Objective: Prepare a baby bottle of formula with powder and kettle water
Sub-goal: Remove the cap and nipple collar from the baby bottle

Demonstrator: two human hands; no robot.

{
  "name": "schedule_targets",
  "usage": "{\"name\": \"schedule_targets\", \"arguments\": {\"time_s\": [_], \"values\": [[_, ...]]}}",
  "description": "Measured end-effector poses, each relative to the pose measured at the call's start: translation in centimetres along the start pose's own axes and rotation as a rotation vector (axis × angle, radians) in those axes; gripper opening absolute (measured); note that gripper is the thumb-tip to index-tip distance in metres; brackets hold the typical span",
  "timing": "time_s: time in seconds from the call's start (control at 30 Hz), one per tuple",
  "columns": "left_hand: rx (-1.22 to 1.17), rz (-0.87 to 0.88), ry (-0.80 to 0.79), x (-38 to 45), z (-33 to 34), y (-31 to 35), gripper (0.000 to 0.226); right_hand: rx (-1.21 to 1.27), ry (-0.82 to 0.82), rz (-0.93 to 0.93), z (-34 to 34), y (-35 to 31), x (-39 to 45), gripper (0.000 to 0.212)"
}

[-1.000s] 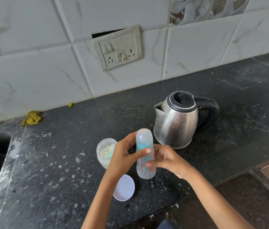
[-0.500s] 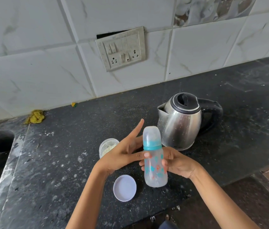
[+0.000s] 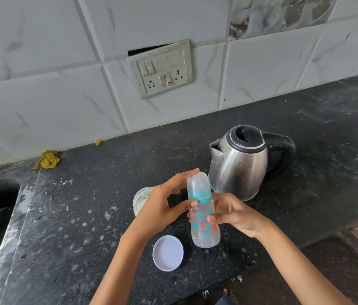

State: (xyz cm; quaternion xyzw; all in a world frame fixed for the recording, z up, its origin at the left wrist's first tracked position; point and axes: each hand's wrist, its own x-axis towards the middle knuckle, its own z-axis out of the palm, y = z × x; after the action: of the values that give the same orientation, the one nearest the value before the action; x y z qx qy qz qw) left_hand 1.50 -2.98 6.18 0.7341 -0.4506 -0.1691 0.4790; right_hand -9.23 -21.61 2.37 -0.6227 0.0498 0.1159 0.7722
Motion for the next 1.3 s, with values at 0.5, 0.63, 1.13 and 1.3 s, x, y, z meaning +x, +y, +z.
{"name": "schedule_targets", "arguments": {"time_s": [0.5, 0.63, 1.13, 1.3], "values": [[0.171, -0.181, 0.142, -0.7, 1.4, -0.8, 0.056, -0.088, 0.213, -0.018, 2.0, 0.9, -0.4, 0.041], [0.151, -0.178, 0.186, -1.1, 1.9, -0.9, 0.056, -0.091, 0.263, -0.030, 2.6, 1.0, -0.4, 0.045], [0.228, 0.003, 0.120, -0.7, -1.3, -0.5, 0.068, 0.036, 0.189, -0.066, 2.9, -0.9, -0.1, 0.060], [0.336, 0.089, 0.094, -0.4, -2.3, 0.1, 0.073, 0.025, 0.190, -0.054, 2.6, -0.7, -0.1, 0.053]]}}
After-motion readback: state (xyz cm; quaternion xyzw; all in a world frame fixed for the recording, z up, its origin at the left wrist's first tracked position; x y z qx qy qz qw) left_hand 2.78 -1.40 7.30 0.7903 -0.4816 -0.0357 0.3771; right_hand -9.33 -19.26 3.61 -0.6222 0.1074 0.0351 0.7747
